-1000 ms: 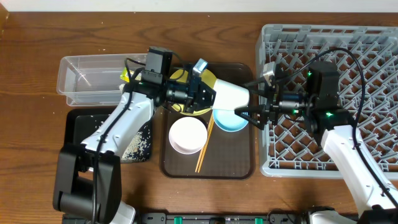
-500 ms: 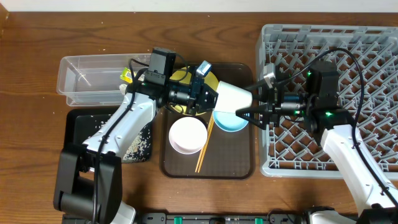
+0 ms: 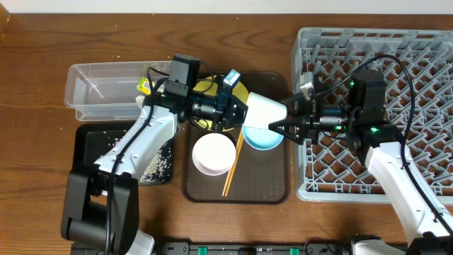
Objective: Sort waste into correct bins and load items into the dishwasher rack
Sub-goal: 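Lift the cup and pass it toward the right gripper, which grasps it, then carry the pale cup right and place it in the rack with right gripper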
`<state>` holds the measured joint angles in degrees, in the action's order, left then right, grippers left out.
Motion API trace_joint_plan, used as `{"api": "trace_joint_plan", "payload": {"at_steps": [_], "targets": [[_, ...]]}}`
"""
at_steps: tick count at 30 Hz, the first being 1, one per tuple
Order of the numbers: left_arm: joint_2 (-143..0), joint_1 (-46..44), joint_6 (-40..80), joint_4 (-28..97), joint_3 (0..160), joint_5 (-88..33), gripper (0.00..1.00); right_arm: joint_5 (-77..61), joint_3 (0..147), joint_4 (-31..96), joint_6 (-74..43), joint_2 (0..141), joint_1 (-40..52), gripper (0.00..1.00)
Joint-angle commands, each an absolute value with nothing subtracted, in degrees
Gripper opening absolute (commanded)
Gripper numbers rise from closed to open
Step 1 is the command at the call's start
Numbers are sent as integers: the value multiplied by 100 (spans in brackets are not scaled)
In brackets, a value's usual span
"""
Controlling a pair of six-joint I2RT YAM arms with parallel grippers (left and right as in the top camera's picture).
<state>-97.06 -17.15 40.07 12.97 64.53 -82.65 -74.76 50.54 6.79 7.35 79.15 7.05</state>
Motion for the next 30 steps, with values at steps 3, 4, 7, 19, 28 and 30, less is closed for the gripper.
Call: {"api": "trace_joint_plan", "payload": {"at_steps": [3,4,7,19,28,30], "targets": [[-9699,-1712,4040,1249,6473,-8291,6,-7505,5076,694,779,7931,834,59],[-9699,-1712,4040,1249,6473,-8289,7,-7502,5076,692,779,7931,834,59],[-9699,-1712,4029,1251,6473,-8154,7,-7498,5076,701,779,7931,834,57],[-9684,-1706,2851,2438,6473,-5415,43,-5546,5078,1673,572,7924,775,34],[-8943,-1474,2025,3927,6473,-3232,47,-3916,5535,3081,331,7393,97,23],[-8672,-1463,1927,4193,6473,-2803,47,-3492,5811,3605,215,7262,-137,18]]}}
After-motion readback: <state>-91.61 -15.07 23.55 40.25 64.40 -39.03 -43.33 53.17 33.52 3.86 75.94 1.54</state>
